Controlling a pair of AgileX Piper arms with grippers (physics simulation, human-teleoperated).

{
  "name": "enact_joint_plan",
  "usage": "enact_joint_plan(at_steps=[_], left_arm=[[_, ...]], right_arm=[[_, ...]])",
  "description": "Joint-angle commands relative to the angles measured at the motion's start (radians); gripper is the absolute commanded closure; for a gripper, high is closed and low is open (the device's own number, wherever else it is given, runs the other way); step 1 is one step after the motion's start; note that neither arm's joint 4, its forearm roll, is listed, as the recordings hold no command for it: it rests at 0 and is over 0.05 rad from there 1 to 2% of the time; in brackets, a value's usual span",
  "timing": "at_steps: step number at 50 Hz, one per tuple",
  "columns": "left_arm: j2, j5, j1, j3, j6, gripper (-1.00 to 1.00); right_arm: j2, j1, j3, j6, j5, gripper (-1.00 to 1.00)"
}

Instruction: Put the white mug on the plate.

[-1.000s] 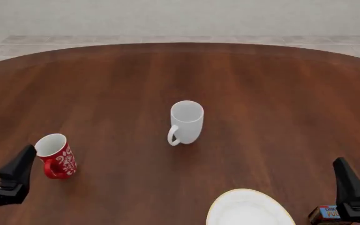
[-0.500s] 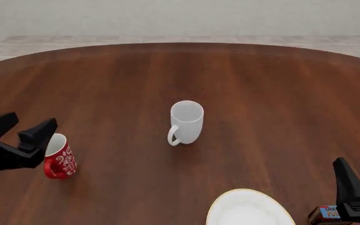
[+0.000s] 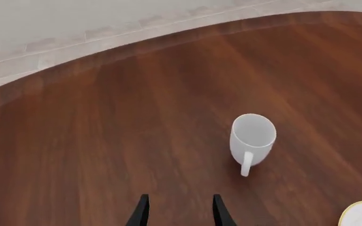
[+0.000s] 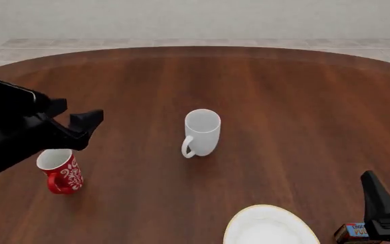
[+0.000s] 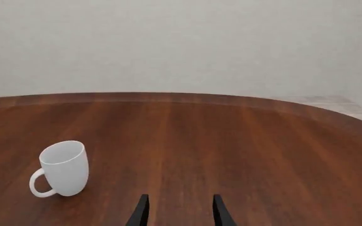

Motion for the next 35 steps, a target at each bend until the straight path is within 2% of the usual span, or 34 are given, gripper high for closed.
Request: enact_joint_plan(at_steps=[1, 35], left_arm=[[0.14, 0.003, -0.048, -0.062, -0.019, -1.0], [0.393, -0.07, -0.144, -0.154, -0.098, -1.0]], right_arm=[[0.001, -0.001, 0.001, -0.002, -0.002, -1.0], [0.001, -0.001, 0.001, -0.002, -0.002, -1.0]])
